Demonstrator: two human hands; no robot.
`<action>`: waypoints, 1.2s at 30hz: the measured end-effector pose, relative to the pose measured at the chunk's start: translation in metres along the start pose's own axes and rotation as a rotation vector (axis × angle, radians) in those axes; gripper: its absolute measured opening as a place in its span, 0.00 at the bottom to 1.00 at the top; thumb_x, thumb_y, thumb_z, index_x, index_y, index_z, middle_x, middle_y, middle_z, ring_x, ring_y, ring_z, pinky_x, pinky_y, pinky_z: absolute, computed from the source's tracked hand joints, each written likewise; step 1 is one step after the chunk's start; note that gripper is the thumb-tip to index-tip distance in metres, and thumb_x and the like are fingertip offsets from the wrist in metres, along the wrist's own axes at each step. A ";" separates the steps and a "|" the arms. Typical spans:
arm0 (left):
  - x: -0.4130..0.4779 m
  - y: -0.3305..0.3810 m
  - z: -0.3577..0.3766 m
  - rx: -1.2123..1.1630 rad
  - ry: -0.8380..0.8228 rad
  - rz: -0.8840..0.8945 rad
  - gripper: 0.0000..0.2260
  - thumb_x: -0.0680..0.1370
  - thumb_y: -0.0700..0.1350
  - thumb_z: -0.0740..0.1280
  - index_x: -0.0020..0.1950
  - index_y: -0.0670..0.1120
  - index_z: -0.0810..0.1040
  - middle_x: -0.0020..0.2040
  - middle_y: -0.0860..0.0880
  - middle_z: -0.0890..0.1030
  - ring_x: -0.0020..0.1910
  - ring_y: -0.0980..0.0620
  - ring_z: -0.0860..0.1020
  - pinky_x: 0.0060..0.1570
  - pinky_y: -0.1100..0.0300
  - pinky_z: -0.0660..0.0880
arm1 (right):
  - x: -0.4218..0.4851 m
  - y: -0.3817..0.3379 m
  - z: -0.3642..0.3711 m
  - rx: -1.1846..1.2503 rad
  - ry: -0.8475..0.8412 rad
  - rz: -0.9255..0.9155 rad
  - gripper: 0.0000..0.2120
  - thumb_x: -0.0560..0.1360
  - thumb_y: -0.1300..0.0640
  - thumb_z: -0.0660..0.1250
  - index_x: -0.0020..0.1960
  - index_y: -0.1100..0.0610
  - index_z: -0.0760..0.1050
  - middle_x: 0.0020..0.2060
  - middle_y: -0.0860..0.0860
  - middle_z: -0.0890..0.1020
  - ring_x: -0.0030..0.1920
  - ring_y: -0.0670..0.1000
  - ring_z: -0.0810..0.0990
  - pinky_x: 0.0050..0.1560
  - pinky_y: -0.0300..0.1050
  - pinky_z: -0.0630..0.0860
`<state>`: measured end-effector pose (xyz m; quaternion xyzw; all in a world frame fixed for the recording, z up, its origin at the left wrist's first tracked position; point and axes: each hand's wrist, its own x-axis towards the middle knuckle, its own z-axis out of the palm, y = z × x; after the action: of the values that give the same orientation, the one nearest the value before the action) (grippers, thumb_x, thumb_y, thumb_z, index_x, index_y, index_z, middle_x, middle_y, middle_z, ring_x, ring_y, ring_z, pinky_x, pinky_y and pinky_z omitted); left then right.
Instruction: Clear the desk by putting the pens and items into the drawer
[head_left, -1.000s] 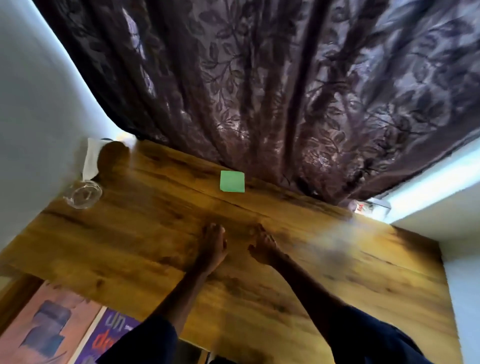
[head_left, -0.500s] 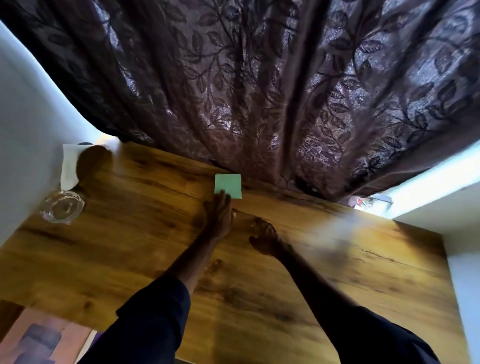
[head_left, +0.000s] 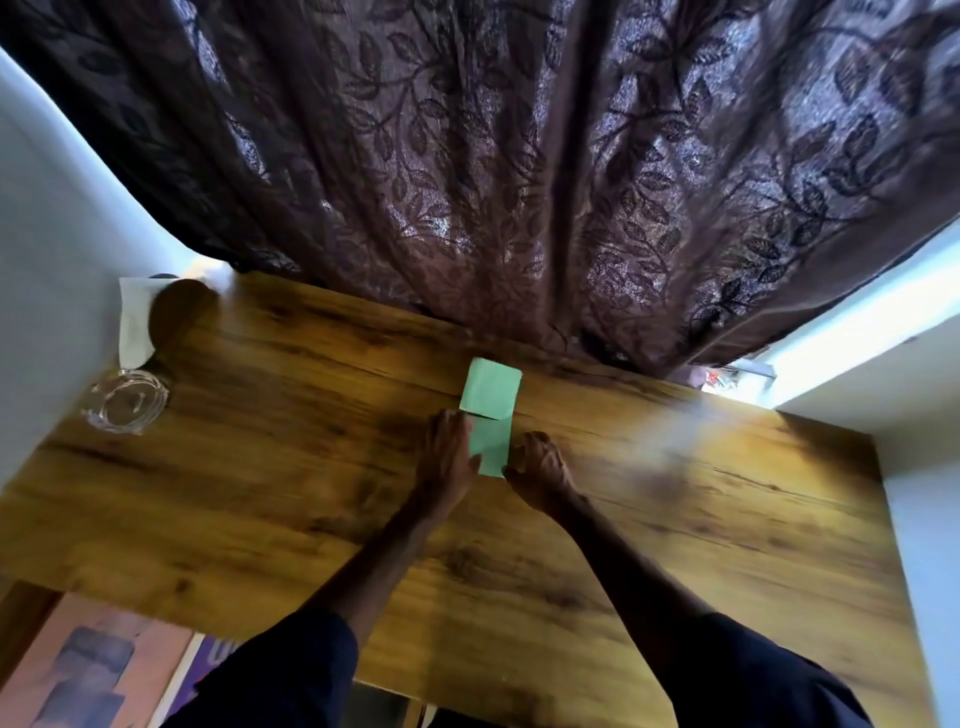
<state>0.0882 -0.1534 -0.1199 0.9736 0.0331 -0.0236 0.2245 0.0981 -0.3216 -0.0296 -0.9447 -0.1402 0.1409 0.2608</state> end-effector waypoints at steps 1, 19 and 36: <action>0.007 0.002 -0.003 0.007 -0.014 -0.011 0.36 0.69 0.53 0.78 0.72 0.44 0.67 0.67 0.41 0.73 0.65 0.40 0.72 0.59 0.44 0.75 | 0.001 -0.001 -0.001 -0.020 0.000 0.012 0.16 0.73 0.66 0.72 0.58 0.70 0.76 0.55 0.64 0.82 0.56 0.62 0.82 0.50 0.41 0.75; 0.035 0.016 -0.026 -0.011 -0.205 -0.056 0.39 0.68 0.52 0.80 0.73 0.46 0.65 0.72 0.45 0.69 0.71 0.43 0.66 0.67 0.46 0.68 | 0.026 0.026 0.014 0.082 0.001 0.176 0.07 0.71 0.59 0.71 0.47 0.61 0.82 0.44 0.53 0.87 0.41 0.51 0.86 0.44 0.51 0.84; 0.005 0.018 -0.051 -0.359 0.087 0.151 0.19 0.69 0.60 0.74 0.52 0.48 0.77 0.60 0.50 0.76 0.63 0.51 0.71 0.58 0.56 0.72 | 0.008 0.038 -0.007 0.565 -0.002 0.264 0.09 0.76 0.56 0.73 0.51 0.63 0.82 0.44 0.55 0.87 0.42 0.55 0.87 0.41 0.58 0.84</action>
<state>0.0959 -0.1469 -0.0666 0.9178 -0.0266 0.0415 0.3941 0.1152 -0.3540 -0.0455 -0.8449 0.0281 0.2076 0.4922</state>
